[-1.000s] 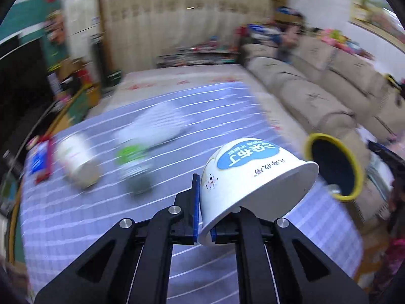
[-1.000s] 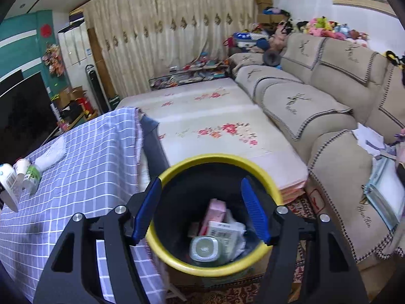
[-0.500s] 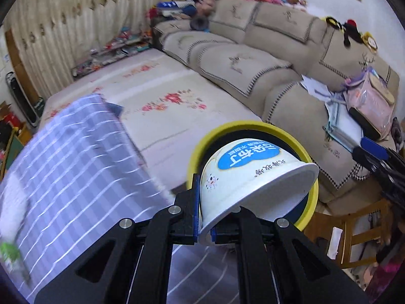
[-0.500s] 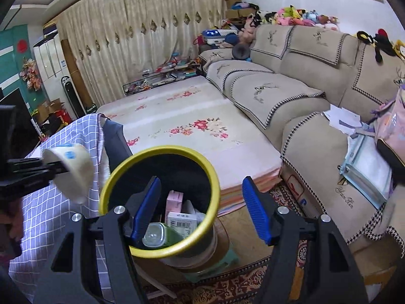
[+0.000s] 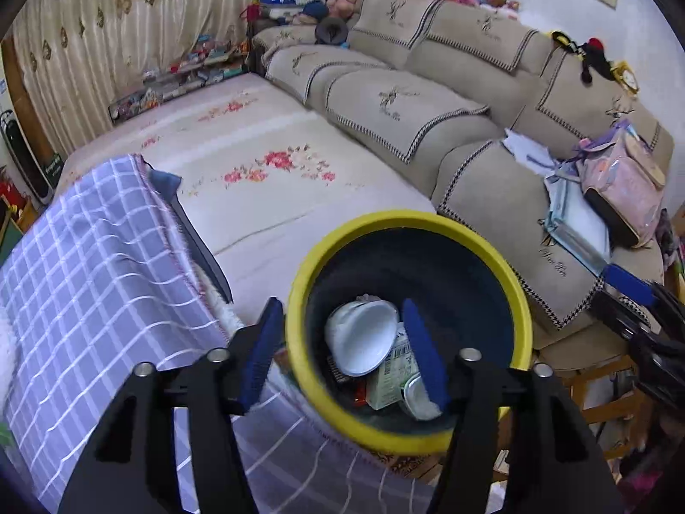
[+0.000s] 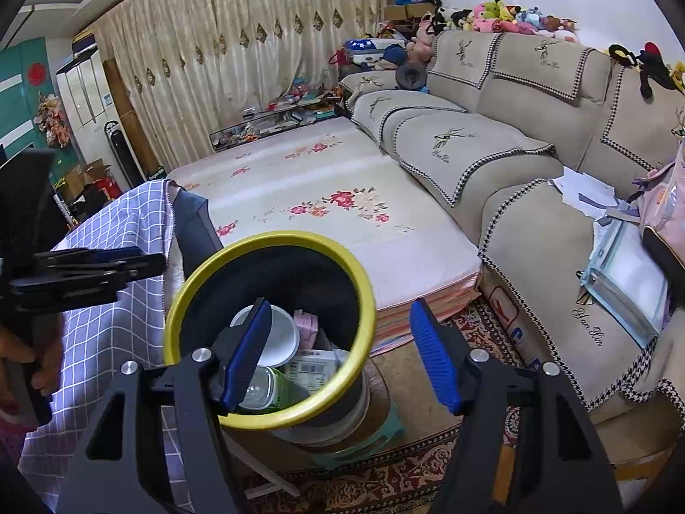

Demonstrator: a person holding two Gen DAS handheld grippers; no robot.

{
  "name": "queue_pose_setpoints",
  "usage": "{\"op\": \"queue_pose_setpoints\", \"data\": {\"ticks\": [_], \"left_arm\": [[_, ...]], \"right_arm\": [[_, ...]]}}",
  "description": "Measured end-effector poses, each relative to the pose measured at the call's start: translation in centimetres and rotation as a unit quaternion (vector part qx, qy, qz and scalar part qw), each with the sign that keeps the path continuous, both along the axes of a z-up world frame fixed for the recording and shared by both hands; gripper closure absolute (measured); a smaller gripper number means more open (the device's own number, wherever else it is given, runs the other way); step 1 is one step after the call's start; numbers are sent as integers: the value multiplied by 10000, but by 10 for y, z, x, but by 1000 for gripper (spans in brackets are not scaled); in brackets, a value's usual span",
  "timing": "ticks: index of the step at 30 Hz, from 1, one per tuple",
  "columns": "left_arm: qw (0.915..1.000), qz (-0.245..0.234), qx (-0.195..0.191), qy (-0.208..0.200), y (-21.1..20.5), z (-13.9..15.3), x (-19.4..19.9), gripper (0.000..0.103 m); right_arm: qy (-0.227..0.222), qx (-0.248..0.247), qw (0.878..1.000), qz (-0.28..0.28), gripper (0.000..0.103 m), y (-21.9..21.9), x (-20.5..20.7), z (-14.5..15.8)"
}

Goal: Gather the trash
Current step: 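Carry the paper bowl over the bin and open the left tool, then move the open right tool toward the green-lidded jar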

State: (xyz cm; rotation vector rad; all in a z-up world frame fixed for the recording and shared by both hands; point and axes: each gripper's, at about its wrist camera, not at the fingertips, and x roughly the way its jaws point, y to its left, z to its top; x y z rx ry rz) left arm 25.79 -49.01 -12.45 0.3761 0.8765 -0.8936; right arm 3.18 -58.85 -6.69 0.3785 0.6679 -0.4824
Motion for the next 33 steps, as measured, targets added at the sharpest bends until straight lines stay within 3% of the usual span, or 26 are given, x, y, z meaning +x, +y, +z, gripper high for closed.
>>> {"op": "queue_pose_setpoints", "data": {"ticks": [3,8,12,15,21,26,33], "left_arm": [[9992,193,-346,20,40,22,-8,43],[9929,797,-874,-158,130,53,-21,31],[9826,1513,-988,-428,217,67,-30,12],[9685,2183,-1081,-512,290,71,-35,6],[9280,3477,-1112,-741,413,70,-58,5],[9111,3901,-1092,-766,468,61,-72,5],[9104,3923,-1163,-609,482,43,-77,5]], "right_arm": [[-35,19,9999,95,39,9,5,1],[10,-49,9990,451,36,32,27,6],[75,-141,9956,922,36,63,56,10],[78,-207,9908,1334,36,95,79,14],[-24,-134,9718,2356,36,174,127,29],[-78,-95,9467,3219,36,256,170,39],[-286,89,9236,3821,36,369,217,39]]}}
